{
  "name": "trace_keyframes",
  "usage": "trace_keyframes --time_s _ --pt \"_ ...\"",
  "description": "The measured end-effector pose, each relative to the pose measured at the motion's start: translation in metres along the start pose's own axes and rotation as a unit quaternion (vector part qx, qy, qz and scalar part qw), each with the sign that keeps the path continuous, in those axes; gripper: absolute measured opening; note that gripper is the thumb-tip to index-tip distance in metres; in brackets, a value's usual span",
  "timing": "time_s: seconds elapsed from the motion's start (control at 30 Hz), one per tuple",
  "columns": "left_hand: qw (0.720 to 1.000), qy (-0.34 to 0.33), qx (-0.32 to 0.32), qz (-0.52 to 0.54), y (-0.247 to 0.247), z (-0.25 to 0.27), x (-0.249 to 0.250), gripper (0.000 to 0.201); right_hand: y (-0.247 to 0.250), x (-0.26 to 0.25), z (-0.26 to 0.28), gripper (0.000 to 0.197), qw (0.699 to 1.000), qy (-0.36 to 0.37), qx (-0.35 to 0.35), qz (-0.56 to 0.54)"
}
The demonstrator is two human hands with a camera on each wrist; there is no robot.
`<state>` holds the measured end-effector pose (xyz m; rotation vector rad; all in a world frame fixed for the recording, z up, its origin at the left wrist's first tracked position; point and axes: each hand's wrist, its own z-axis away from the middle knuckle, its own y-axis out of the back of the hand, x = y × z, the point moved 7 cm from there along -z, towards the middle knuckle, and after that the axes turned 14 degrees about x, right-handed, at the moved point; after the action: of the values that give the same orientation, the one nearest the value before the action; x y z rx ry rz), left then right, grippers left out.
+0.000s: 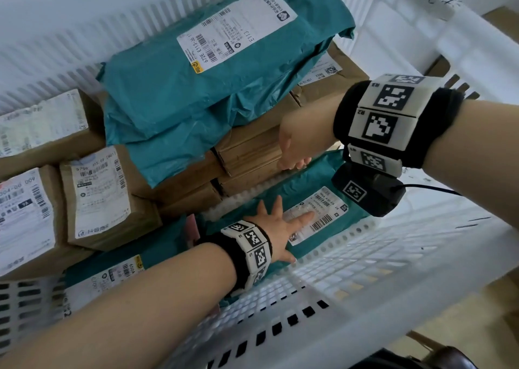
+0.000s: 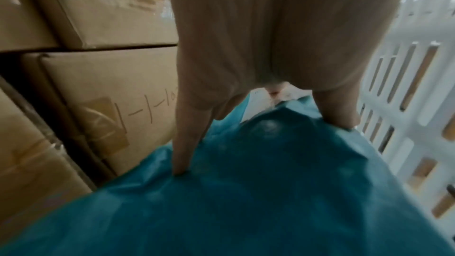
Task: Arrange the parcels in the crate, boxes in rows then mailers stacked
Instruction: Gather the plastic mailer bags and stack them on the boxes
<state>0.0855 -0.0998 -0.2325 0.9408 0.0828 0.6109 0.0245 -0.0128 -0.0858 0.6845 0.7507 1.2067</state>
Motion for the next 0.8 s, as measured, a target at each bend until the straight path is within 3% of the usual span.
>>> trace_keyframes --time_s 0.2,0.3,0.37,0.63,0.8 --pt "0.999 -0.043 -0.019 -0.004 -0.005 0.002 0.012 0.076 0.003 0.001 -0.004 0.04 1.0 0.007 0.011 -0.014" --pt "0.999 -0.001 -0.02 0.037 -0.006 0.0 0.01 0.066 0.003 0.0 -0.004 0.036 1.0 0.015 0.017 0.006" --pt "0.999 0.017 -0.011 0.035 -0.004 -0.002 0.007 0.065 0.004 0.0 -0.004 0.035 0.999 0.019 0.023 0.023" --pt "0.998 -0.034 -0.038 0.045 -0.017 -0.001 0.026 0.067 0.006 -0.001 -0.007 0.029 0.998 0.038 0.039 0.036" --pt "0.995 -0.073 0.023 -0.063 0.0 0.006 0.023 0.076 0.003 -0.002 -0.01 0.037 0.997 0.043 0.022 0.064"
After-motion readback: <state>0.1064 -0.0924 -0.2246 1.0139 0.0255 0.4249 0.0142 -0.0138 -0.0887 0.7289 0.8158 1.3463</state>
